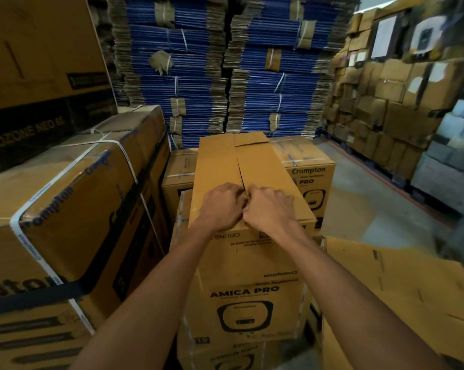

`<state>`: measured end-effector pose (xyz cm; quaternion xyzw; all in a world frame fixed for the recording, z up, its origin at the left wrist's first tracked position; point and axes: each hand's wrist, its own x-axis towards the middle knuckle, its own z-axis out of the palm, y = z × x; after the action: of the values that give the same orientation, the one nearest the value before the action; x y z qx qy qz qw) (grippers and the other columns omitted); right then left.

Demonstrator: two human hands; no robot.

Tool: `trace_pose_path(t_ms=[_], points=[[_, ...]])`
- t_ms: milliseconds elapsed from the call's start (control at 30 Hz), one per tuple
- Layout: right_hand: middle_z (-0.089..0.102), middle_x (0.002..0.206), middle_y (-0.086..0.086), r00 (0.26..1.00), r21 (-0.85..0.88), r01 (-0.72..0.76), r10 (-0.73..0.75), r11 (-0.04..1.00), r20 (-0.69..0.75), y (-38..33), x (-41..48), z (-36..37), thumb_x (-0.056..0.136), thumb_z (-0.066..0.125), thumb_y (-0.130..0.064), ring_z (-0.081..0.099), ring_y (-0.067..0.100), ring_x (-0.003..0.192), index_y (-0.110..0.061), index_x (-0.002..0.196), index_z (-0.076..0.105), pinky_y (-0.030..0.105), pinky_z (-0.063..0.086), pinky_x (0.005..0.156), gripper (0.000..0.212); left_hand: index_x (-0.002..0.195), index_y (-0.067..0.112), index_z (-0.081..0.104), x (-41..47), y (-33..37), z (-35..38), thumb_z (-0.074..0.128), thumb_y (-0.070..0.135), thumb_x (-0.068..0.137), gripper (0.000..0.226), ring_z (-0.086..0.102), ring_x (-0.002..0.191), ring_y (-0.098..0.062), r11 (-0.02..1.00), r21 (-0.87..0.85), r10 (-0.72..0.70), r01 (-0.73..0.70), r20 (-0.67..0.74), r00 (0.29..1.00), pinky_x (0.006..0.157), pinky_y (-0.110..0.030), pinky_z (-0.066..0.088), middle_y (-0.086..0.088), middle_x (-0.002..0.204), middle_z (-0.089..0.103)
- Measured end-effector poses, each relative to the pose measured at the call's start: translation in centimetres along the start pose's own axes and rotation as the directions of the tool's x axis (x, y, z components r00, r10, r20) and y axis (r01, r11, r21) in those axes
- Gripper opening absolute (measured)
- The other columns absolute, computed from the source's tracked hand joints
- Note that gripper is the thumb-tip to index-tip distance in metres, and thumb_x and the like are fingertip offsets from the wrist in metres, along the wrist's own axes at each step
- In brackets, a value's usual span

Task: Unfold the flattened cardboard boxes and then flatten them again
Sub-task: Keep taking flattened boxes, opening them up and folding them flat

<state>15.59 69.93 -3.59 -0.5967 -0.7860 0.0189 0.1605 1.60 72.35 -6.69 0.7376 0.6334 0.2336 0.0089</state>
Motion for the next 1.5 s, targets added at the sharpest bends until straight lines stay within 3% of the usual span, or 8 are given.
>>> trace_pose_path(t_ms=[300, 567, 700, 800, 933, 1167, 1300, 1500], points=[[0.061, 0.08, 0.001, 0.992, -0.092, -0.042, 0.053, 0.995, 0.113, -0.4, 4.0, -6.6, 0.09, 0.066, -0.03, 0.058, 0.017, 0.071, -0.014, 0.078, 0.058, 0.033, 0.045, 0.062, 0.022, 0.147, 0.027, 0.049, 0.2, 0.6, -0.8, 0.031, 0.063, 0.102, 0.06, 0.046, 0.133, -0.023, 0.986, 0.036, 0.15, -0.163, 0.236, 0.96, 0.112, -0.048, 0.033, -0.002, 0.148, 0.051], [0.066, 0.109, 0.007, 0.99, -0.173, -0.037, 0.059, 0.984, 0.127, 0.0, 4.0, -4.7, 0.094, 0.063, -0.03, 0.064, 0.026, 0.102, -0.011, 0.112, 0.066, 0.037, 0.043, 0.072, 0.026, 0.127, 0.037, 0.063, 4.7, 2.7, -0.3, 0.061, 0.092, 0.048, 0.097, 0.052, 0.121, -0.023, 0.996, -0.074, -0.011, 0.057, 0.512, 0.859, 0.114, -0.05, 0.032, 0.002, 0.132, 0.06], [0.064, 0.104, 0.007, 0.986, -0.149, -0.036, 0.059, 0.988, 0.157, 0.3, 4.6, -5.4, 0.094, 0.063, -0.02, 0.062, 0.027, 0.094, -0.009, 0.11, 0.066, 0.04, 0.05, 0.072, 0.02, 0.094, 0.023, 0.074, 5.7, 3.9, -1.1, 0.087, 0.049, 0.059, 0.045, 0.066, 0.093, -0.025, 0.967, -0.157, -0.074, 0.199, 0.578, 0.813, 0.09, -0.043, 0.055, -0.004, 0.104, 0.071], [0.064, 0.106, 0.006, 0.994, -0.183, 0.039, -0.02, 0.982, 0.105, 0.3, 5.2, -6.0, 0.097, 0.059, -0.012, 0.062, 0.026, 0.096, -0.01, 0.114, 0.067, 0.036, 0.044, 0.07, 0.019, 0.078, 0.019, 0.07, 5.9, 5.4, -2.3, 0.088, 0.018, 0.067, 0.022, 0.062, 0.077, -0.015, 0.971, -0.113, -0.125, 0.211, 0.513, 0.849, 0.073, -0.03, 0.053, -0.003, 0.088, 0.069], [0.057, 0.098, 0.005, 0.996, -0.181, 0.023, -0.006, 0.983, 0.091, 1.2, 5.9, -7.5, 0.097, 0.06, -0.02, 0.055, 0.024, 0.09, -0.014, 0.105, 0.064, 0.037, 0.042, 0.076, 0.011, 0.096, 0.03, 0.059, 6.1, 6.8, -2.9, 0.092, 0.05, 0.047, 0.063, 0.05, 0.111, -0.023, 0.988, 0.043, -0.154, 0.148, 0.386, 0.909, 0.107, -0.046, 0.041, 0.0, 0.114, 0.057], [0.064, 0.095, 0.014, 0.977, 0.014, -0.11, 0.105, 0.994, 0.185, 4.2, 7.9, -10.3, 0.097, 0.051, -0.015, 0.065, 0.027, 0.075, -0.007, 0.092, 0.059, 0.04, 0.061, 0.069, 0.012, 0.136, 0.013, 0.045, 1.7, 9.0, -4.8, 0.095, 0.049, 0.056, 0.101, 0.039, 0.123, -0.022, 0.991, 0.133, -0.001, 0.0, 0.003, 1.0, 0.102, -0.037, 0.027, -0.003, 0.13, 0.045], [0.058, 0.119, 0.01, 0.941, 0.106, -0.114, 0.073, 0.988, 0.33, 5.4, 9.3, -11.5, 0.098, 0.053, -0.009, 0.064, 0.031, 0.091, -0.013, 0.124, 0.064, 0.038, 0.06, 0.061, 0.029, 0.134, 0.011, 0.045, -1.4, 9.8, -4.4, 0.095, 0.044, 0.056, 0.099, 0.04, 0.116, -0.021, 0.981, 0.17, 0.131, -0.097, -0.2, 0.971, 0.096, -0.032, 0.023, -0.003, 0.125, 0.045], [0.067, 0.107, 0.009, 0.932, 0.039, -0.009, -0.005, 0.999, 0.361, 5.0, 10.6, -11.6, 0.096, 0.058, -0.01, 0.064, 0.023, 0.083, -0.016, 0.112, 0.071, 0.032, 0.053, 0.058, 0.022, 0.124, 0.012, 0.053, -4.7, 10.7, -3.4, 0.087, 0.017, 0.057, 0.075, 0.045, 0.102, -0.02, 0.93, 0.298, 0.332, -0.216, -0.427, 0.841, 0.086, -0.032, 0.026, -0.006, 0.111, 0.055]])
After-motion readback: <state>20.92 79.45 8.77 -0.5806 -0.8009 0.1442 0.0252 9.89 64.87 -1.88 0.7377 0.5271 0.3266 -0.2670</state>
